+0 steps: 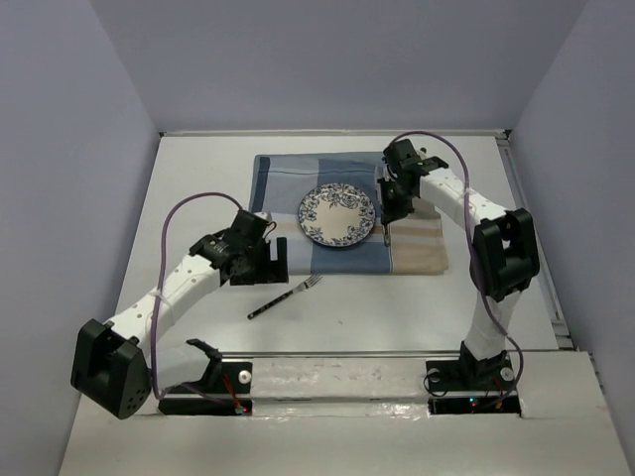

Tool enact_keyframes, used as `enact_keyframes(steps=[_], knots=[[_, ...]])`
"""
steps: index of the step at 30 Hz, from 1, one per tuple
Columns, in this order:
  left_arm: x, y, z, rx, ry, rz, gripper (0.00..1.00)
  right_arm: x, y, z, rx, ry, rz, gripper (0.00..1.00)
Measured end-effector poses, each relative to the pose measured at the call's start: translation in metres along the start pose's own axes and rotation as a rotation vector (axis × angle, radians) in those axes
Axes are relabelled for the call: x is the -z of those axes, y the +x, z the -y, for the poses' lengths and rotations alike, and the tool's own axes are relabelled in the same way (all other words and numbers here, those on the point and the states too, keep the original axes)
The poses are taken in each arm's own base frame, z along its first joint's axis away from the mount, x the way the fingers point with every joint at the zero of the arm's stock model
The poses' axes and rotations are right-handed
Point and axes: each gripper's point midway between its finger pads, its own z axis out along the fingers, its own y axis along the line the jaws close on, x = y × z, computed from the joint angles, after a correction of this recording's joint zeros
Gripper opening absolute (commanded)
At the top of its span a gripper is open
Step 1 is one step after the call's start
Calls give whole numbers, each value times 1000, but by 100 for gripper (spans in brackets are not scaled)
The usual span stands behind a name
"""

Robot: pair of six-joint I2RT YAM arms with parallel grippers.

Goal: Set the dinner table for one person

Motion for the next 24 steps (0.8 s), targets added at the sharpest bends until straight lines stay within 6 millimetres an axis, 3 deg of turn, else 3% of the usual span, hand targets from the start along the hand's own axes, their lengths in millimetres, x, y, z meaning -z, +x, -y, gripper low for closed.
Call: enact_keyframes(steps=[5, 10, 20, 23, 24], knots=[[0, 4, -3, -19, -25, -42, 99, -25, 1, 1, -23, 12, -34, 0], [1, -9, -1, -57, -43, -39, 99, -44, 9, 5, -55, 31, -75, 0], [-16, -8, -17, -160, -135, -124, 97, -47, 4, 27, -113, 87, -63, 1], [-22, -4, -20, -187, -143, -159, 92, -49, 3, 33, -121, 99, -63, 18], [-24, -2, -19, -195, -139, -169, 91, -51, 3, 35, -125, 105, -64, 29]])
